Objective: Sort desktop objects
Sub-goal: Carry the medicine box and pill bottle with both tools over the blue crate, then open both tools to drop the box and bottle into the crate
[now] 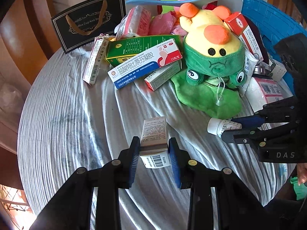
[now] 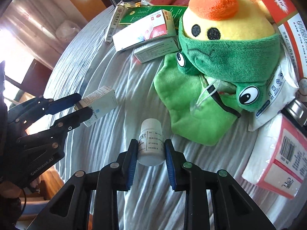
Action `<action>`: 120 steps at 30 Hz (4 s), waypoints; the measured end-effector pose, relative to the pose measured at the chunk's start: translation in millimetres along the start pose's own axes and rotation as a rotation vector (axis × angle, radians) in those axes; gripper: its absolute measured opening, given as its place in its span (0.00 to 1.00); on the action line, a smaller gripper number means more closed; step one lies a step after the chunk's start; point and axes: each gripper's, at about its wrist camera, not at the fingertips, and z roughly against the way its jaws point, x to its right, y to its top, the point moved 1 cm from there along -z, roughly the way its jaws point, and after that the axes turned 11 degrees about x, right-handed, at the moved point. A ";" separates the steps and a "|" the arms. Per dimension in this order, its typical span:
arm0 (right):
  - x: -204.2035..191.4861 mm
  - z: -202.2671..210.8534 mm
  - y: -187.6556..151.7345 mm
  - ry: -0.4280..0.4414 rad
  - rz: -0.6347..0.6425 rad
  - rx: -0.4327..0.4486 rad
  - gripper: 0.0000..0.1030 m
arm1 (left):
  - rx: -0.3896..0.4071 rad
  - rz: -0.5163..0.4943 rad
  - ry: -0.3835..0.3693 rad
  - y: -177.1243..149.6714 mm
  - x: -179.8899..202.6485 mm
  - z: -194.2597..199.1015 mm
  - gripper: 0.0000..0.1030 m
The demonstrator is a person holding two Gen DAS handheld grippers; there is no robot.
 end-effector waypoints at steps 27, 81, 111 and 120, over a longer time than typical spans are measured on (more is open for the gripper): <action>58.9 114.0 1.1 0.007 0.032 0.102 0.27 | 0.077 0.017 0.100 67.0 85.2 51.2 0.29; 252.7 437.1 38.2 -0.023 -0.068 0.551 0.27 | 0.412 -0.218 -0.047 323.0 390.5 140.4 0.29; 456.7 554.7 -21.9 -0.302 -0.381 0.670 0.27 | 0.395 -0.440 -0.318 381.9 626.0 117.6 0.29; 485.2 555.6 -35.0 -0.346 -0.439 0.646 0.27 | 0.367 -0.459 -0.337 383.7 647.8 111.6 0.29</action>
